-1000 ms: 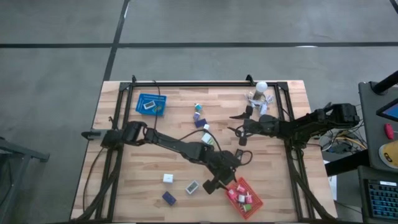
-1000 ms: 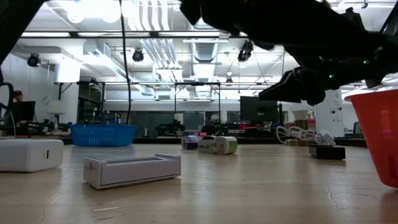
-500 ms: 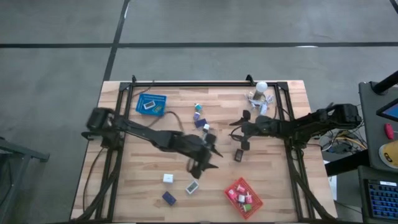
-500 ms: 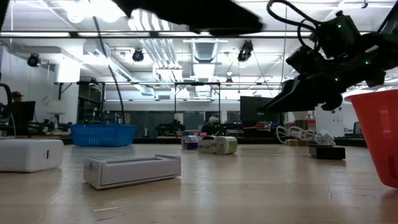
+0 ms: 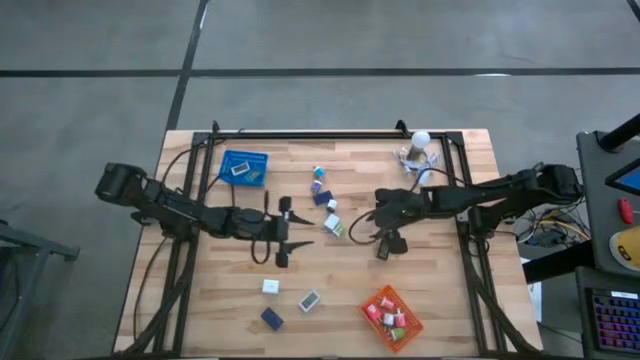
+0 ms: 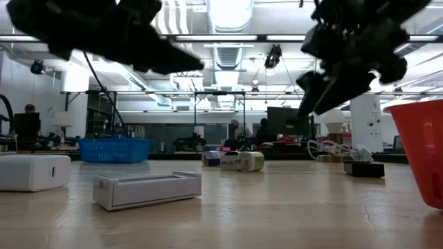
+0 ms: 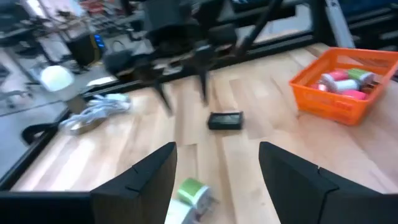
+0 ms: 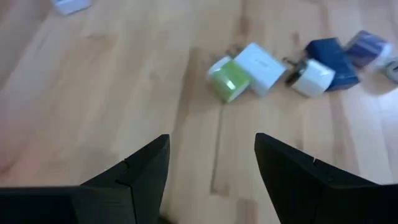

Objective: Pick & Place Office items
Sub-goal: Put the black digital clock into the blue bin

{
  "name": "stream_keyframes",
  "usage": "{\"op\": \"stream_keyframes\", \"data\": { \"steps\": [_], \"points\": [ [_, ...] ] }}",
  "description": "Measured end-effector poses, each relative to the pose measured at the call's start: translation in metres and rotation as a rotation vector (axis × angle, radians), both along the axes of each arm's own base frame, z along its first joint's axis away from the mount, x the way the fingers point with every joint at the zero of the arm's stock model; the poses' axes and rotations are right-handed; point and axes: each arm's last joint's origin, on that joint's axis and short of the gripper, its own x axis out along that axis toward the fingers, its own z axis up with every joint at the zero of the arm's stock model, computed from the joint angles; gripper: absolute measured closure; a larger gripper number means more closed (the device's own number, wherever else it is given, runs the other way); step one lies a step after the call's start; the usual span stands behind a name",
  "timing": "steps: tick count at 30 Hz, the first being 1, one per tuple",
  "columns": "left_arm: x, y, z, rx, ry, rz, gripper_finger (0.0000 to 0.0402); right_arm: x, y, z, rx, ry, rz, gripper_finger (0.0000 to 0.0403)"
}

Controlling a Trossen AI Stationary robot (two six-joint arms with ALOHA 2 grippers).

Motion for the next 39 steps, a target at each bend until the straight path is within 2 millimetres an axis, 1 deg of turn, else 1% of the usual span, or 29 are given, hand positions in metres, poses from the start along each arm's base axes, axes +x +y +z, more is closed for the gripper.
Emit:
{"op": "stream_keyframes", "data": {
  "steps": [2, 5, 7, 11, 16, 19, 28, 34, 39],
  "points": [
    [-0.011, 0.003, -0.009, 0.003, 0.011, 0.038, 0.0170, 0.002, 0.004, 0.010, 0.000, 0.054, 0.019, 0.0172],
    [-0.021, 0.006, -0.016, -0.007, -0.011, 0.070, 0.0170, 0.001, 0.009, 0.019, -0.003, 0.138, 0.040, 0.0172],
    [-0.025, 0.007, -0.018, -0.018, -0.025, 0.078, 0.0170, 0.001, 0.012, 0.025, -0.003, 0.159, 0.047, 0.0172],
    [-0.031, 0.009, -0.024, -0.023, -0.027, 0.102, 0.0170, -0.003, 0.014, 0.024, 0.005, 0.220, 0.046, 0.0172],
    [-0.033, 0.010, -0.026, -0.028, -0.019, 0.116, 0.0170, -0.006, 0.019, 0.016, -0.016, 0.304, 0.058, 0.0172],
    [-0.033, 0.010, -0.027, -0.027, -0.019, 0.126, 0.0170, -0.004, 0.022, 0.010, -0.056, 0.348, 0.083, 0.0172],
    [-0.034, 0.013, -0.028, -0.004, -0.004, 0.209, 0.0170, 0.004, 0.036, -0.018, -0.195, 0.494, 0.202, 0.0172],
    [-0.036, 0.015, -0.029, 0.003, -0.008, 0.275, 0.0170, 0.009, 0.044, -0.022, -0.237, 0.512, 0.272, 0.0172],
    [-0.042, 0.017, -0.030, 0.011, -0.007, 0.308, 0.0170, 0.011, 0.048, -0.019, -0.262, 0.497, 0.299, 0.0172]
  ]
}}
